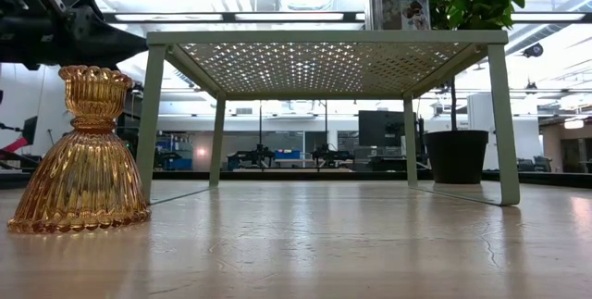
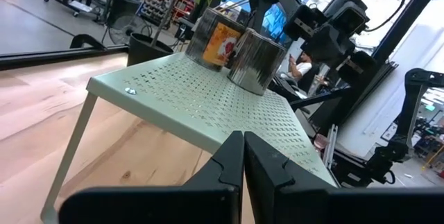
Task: Pick & Place candle stick holders
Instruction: Put the green scented candle on the shelf
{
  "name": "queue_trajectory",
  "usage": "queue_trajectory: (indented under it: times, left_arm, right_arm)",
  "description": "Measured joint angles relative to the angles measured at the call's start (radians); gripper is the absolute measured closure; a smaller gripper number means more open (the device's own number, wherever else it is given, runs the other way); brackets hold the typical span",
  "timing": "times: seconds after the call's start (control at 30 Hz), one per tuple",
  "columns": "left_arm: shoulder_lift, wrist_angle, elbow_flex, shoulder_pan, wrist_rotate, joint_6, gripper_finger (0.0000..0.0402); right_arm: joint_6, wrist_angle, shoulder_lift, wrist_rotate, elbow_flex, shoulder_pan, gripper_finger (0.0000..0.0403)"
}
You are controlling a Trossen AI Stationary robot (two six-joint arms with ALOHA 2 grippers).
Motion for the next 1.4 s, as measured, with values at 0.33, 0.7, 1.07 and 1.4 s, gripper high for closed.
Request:
queue_trajectory:
  times: [0.33, 0.7, 1.07, 1.4]
  left_arm:
    - [0.0, -0.004, 0.0, 0.0, 0.0, 0.0, 0.039]
    - [0.0, 0.041, 0.0, 0.001, -0.017, -0.116, 0.039]
    - [0.009, 0.074, 0.063, -0.011, -0.162, -0.317, 0.0398]
    - [0.115, -0.277, 0.359, -0.066, 0.105, -0.29, 0.0399]
  right_arm:
    - [-0.017, 0.0, 0.005, -0.079, -0.013, 0.005, 0.0394]
    - [0.001, 0.012, 0.003, -0.078, -0.018, 0.004, 0.0394]
    - [0.009, 0.037, 0.003, -0.08, -0.018, 0.006, 0.0394]
    - [0.037, 0.025, 0.003, -0.132, -0.019, 0.007, 0.0394]
